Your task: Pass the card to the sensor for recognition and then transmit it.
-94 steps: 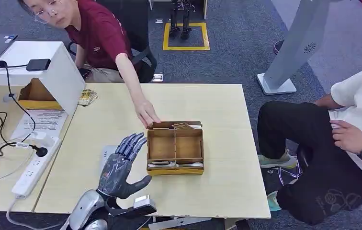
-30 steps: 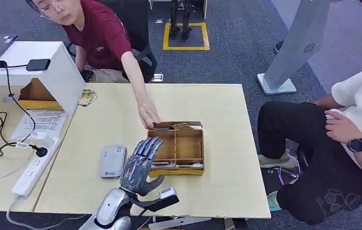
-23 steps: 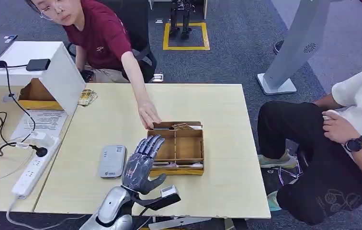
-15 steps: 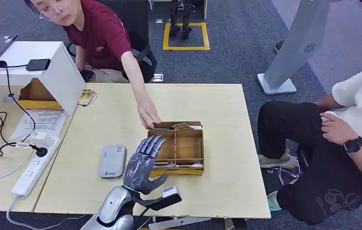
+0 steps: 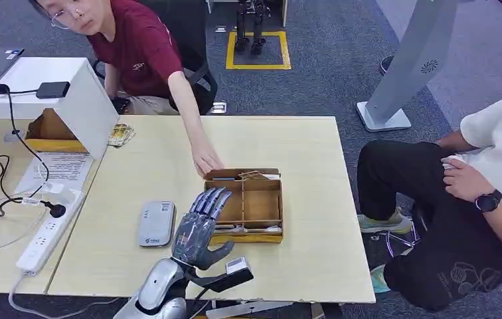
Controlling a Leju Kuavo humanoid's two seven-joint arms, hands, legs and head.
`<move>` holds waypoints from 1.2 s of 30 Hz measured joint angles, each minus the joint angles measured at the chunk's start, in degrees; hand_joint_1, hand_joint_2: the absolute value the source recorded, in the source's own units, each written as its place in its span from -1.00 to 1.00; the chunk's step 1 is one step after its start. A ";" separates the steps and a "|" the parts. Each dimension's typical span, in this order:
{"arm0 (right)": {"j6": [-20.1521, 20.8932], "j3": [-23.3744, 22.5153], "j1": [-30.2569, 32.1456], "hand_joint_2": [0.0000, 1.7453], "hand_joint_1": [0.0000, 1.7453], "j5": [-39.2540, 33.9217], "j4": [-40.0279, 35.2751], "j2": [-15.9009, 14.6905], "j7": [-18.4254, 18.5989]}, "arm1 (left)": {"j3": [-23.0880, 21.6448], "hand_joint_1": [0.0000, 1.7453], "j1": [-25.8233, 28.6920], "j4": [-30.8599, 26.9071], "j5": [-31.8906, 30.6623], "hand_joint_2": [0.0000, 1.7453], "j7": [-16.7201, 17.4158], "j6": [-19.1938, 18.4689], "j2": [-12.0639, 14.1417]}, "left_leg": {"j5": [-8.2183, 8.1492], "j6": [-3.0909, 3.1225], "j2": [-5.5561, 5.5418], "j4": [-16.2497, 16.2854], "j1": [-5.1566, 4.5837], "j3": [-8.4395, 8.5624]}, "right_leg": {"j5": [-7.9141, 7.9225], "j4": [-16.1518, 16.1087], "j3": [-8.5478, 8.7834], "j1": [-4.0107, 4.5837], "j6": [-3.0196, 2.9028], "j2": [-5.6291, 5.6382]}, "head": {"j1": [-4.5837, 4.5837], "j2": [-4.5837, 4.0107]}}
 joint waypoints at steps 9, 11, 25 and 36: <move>0.20 0.50 -0.09 1.00 -1.00 0.00 0.00 0.00 0.31 | -0.11 -1.00 -0.15 0.50 0.18 1.00 0.02 -0.15 -0.44 | 0.00 0.00 0.00 0.00 0.00 0.00 | 0.00 0.00 0.00 0.00 0.00 0.00 | 0.00 0.00; 0.17 0.55 -0.16 1.00 -1.00 -0.02 0.00 0.00 0.37 | -0.13 -1.00 -0.20 0.89 0.24 1.00 0.04 -0.09 -0.52 | 0.00 0.00 0.01 0.00 0.00 0.00 | 0.00 0.00 0.00 0.00 0.00 0.00 | 0.00 0.00; 0.15 0.96 -0.32 1.00 -1.00 -0.11 -0.02 0.50 0.48 | -0.13 -1.00 -0.83 4.39 -0.44 1.00 1.18 0.35 -1.05 | 0.00 0.00 0.00 0.00 0.00 0.00 | 0.00 0.01 0.00 0.00 0.00 0.00 | 0.02 0.00; 0.17 2.34 -0.31 1.00 -1.00 -1.03 -0.33 0.61 0.87 | -0.13 -1.00 -1.17 5.79 -0.44 1.00 1.68 0.59 -1.40 | 0.01 -0.01 0.00 0.00 0.00 0.00 | 0.00 0.01 0.00 0.00 0.00 0.00 | 0.02 0.00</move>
